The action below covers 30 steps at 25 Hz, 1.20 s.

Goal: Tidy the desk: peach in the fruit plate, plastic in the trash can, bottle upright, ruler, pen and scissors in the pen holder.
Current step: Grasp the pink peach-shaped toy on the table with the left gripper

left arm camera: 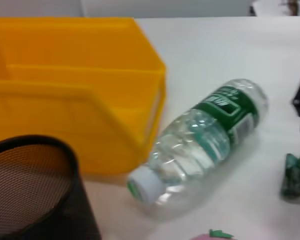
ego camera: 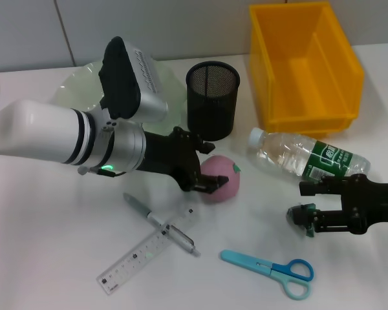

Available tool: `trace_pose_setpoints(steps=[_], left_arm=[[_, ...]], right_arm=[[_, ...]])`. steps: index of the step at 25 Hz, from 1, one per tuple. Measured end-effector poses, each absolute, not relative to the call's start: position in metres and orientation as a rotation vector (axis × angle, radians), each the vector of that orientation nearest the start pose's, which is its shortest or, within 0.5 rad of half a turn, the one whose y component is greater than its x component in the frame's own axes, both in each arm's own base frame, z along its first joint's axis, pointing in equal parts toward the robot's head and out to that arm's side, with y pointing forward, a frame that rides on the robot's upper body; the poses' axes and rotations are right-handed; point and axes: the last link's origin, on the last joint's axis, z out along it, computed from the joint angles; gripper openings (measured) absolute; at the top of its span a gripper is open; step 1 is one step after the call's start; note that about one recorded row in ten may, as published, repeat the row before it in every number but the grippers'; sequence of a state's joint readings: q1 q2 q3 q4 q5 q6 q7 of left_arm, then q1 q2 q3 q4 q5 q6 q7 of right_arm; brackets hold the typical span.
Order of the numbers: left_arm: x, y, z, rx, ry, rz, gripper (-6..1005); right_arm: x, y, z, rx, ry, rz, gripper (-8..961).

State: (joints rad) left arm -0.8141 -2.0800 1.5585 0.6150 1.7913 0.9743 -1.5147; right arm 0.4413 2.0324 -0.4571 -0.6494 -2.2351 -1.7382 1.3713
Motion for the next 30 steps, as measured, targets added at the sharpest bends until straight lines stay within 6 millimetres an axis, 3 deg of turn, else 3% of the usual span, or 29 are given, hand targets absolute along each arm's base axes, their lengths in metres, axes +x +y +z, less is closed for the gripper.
trace_pose_setpoints(steps=[18, 19, 30], left_arm=[[-0.162, 0.378, -0.115, -2.969, -0.180, -0.090, 643], [-0.162, 0.378, -0.115, -2.968, -0.184, -0.086, 571], [-0.164, 0.373, -0.117, -2.971, -0.197, -0.099, 451]], right_arm=[[0.315, 0.282, 0.028, -2.749, 0.801, 0.621, 727], [0.315, 0.282, 0.028, -2.750, 0.800, 0.620, 727], [0.314, 0.282, 0.028, -2.760, 0.790, 0.609, 727]])
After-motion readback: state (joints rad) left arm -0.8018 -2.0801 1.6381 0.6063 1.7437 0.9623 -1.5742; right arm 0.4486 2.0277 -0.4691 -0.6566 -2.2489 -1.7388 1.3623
